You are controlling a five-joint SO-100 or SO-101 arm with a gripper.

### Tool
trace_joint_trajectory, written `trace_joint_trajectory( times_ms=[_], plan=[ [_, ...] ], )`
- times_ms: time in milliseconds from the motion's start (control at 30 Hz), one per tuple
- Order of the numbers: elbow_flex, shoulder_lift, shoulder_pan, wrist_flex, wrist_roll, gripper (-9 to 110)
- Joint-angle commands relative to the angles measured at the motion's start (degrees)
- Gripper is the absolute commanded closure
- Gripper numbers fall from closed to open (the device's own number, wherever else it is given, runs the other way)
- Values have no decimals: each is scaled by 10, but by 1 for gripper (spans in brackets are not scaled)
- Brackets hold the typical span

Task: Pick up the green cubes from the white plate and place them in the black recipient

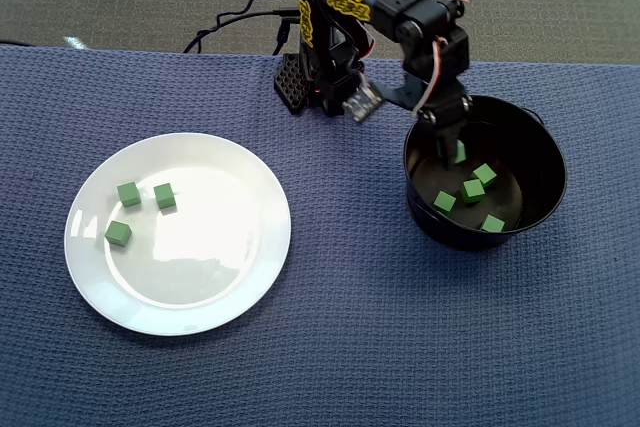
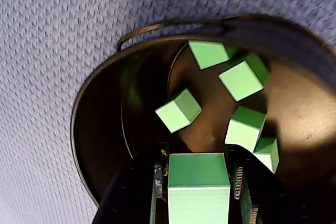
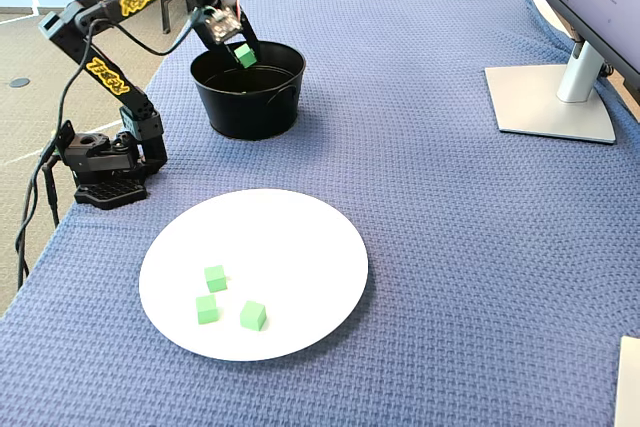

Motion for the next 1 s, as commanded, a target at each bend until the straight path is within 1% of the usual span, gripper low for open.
trace_joint_trajectory(
  times_ms=[0,33,67,100,133,167,267,400,500,600,733,833,967],
  plan=[
    [0,-15,-40,-38,16,102],
    [0,-15,-44,-40,20,101],
    [0,-14,-45,-40,23,95],
    [0,-11,-46,-39,18,82],
    [0,-7,-45,-36,18,76],
    [0,-4,-43,-33,18,73],
    [0,9,-39,-29,10,67],
    [-26,33,-10,0,-3,69],
    [-95,40,96,69,-32,74],
    [-144,24,272,98,-45,77],
    [-163,-40,479,79,-69,80],
    [-154,-95,585,37,-99,80],
    [-171,-188,693,6,-166,80]
  ],
)
